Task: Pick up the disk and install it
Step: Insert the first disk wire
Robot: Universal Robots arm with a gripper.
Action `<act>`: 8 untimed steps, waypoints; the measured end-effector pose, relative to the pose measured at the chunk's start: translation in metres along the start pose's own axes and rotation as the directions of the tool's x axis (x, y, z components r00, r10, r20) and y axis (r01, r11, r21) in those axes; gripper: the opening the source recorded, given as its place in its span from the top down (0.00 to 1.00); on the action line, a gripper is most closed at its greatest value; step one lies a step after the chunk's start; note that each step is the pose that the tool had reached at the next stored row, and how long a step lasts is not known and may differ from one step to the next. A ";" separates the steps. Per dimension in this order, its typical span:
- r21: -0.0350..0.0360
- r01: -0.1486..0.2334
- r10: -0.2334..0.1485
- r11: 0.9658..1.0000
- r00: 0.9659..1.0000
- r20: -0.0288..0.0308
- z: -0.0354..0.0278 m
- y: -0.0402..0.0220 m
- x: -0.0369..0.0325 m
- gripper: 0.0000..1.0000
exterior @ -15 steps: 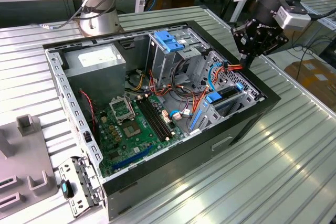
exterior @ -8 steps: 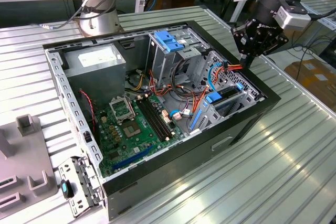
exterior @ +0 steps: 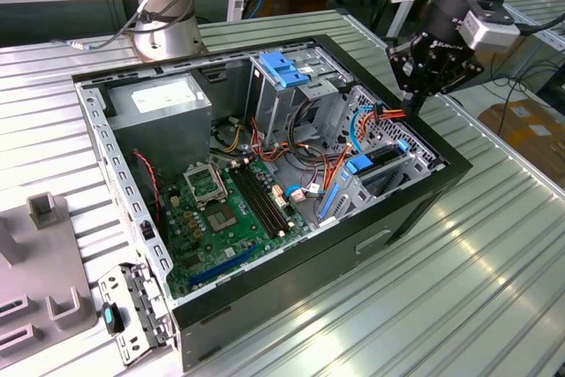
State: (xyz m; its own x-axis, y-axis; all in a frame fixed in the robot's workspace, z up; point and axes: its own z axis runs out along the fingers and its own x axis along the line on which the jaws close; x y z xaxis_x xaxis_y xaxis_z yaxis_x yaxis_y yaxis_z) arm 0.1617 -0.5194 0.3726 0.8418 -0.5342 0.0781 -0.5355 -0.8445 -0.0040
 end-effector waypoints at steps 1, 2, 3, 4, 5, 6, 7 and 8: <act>-0.001 -0.010 0.010 1.000 1.000 0.000 0.0000 0.0000 0.0000 0.83; -0.002 -0.024 0.024 1.000 1.000 0.000 0.0000 0.0000 -0.0001 0.83; -0.003 -0.037 0.037 0.999 0.999 0.000 0.0000 0.0001 -0.0001 0.83; -0.004 -0.050 0.050 0.999 0.999 0.000 0.0000 0.0000 -0.0001 0.83; -0.005 -0.065 0.065 0.998 0.998 0.000 0.0000 0.0000 -0.0001 0.83; -0.006 -0.077 0.077 0.997 0.997 -0.001 0.0000 0.0000 -0.0001 0.83; -0.008 -0.095 0.095 0.995 0.995 -0.001 0.0000 0.0000 -0.0001 0.83; -0.009 -0.109 0.109 0.994 0.994 -0.001 0.0000 0.0000 -0.0001 0.83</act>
State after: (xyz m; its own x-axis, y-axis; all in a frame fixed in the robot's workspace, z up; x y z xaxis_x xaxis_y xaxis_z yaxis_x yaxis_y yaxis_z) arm 0.1616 -0.5194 0.3725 0.7780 -0.6233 0.0784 -0.6250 -0.7806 -0.0037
